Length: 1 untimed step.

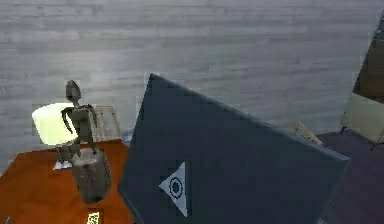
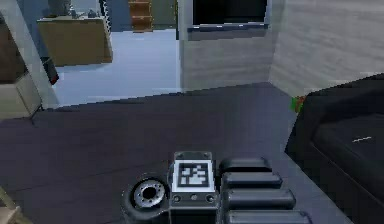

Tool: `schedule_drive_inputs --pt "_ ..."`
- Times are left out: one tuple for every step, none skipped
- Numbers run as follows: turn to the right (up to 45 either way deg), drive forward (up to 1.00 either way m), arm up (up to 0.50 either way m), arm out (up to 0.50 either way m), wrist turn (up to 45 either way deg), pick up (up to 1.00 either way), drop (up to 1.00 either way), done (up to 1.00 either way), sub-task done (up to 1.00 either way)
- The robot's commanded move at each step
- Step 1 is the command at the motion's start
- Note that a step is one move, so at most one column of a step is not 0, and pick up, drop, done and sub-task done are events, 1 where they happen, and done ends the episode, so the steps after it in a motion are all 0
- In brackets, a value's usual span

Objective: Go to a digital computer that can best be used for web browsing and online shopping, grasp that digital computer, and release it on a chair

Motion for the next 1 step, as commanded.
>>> schedule_drive_inputs --pt "45.0 0.00 0.00 0.00 0.0 0.00 0.00 0.00 0.00"
